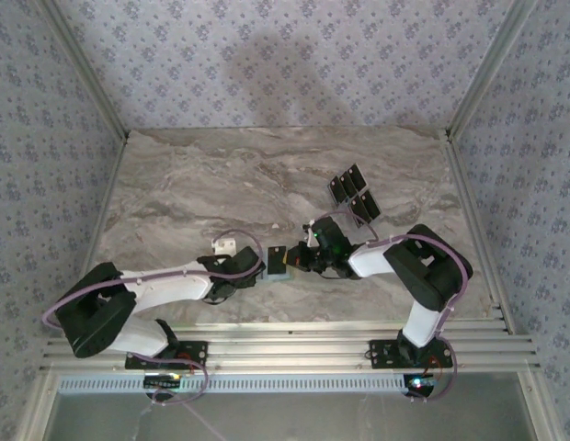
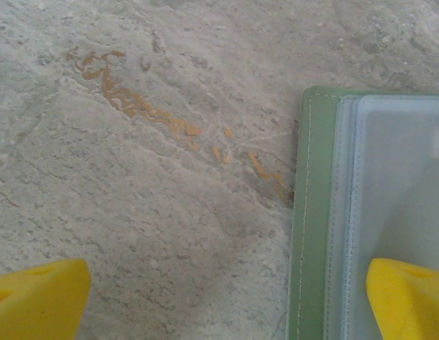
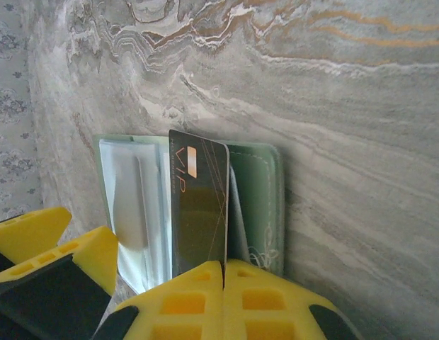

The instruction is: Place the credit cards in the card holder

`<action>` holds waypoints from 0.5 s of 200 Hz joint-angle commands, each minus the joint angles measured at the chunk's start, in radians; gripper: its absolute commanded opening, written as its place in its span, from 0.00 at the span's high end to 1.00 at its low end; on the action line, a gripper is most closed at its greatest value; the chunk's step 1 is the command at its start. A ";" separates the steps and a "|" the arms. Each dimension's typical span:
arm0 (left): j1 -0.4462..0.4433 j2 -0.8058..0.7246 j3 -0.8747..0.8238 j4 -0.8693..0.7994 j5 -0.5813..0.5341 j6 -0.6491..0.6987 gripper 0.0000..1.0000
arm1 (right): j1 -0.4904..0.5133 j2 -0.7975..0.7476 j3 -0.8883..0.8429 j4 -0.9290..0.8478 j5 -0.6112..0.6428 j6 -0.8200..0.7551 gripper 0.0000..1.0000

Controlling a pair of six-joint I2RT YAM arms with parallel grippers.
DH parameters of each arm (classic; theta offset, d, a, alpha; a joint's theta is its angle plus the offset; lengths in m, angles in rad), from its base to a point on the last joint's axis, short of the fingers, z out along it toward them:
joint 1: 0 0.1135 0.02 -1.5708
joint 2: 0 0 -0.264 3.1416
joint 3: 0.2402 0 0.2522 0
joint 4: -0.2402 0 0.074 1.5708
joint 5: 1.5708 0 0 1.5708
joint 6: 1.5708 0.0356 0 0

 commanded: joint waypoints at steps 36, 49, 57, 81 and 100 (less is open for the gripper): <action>-0.007 0.013 0.002 -0.112 -0.029 -0.037 0.01 | -0.022 -0.040 -0.006 -0.022 -0.038 0.004 1.00; -0.009 0.017 0.003 -0.109 -0.029 -0.041 0.01 | -0.021 -0.056 0.004 -0.024 -0.047 0.002 1.00; -0.010 0.020 0.004 -0.109 -0.030 -0.043 0.01 | -0.019 -0.066 0.007 -0.025 -0.051 0.004 1.00; -0.015 0.028 0.006 -0.112 -0.031 -0.051 0.01 | -0.006 -0.092 0.019 -0.036 -0.052 0.004 1.00; -0.018 0.029 0.003 -0.112 -0.031 -0.054 0.01 | 0.010 -0.099 0.028 -0.041 -0.047 0.004 1.00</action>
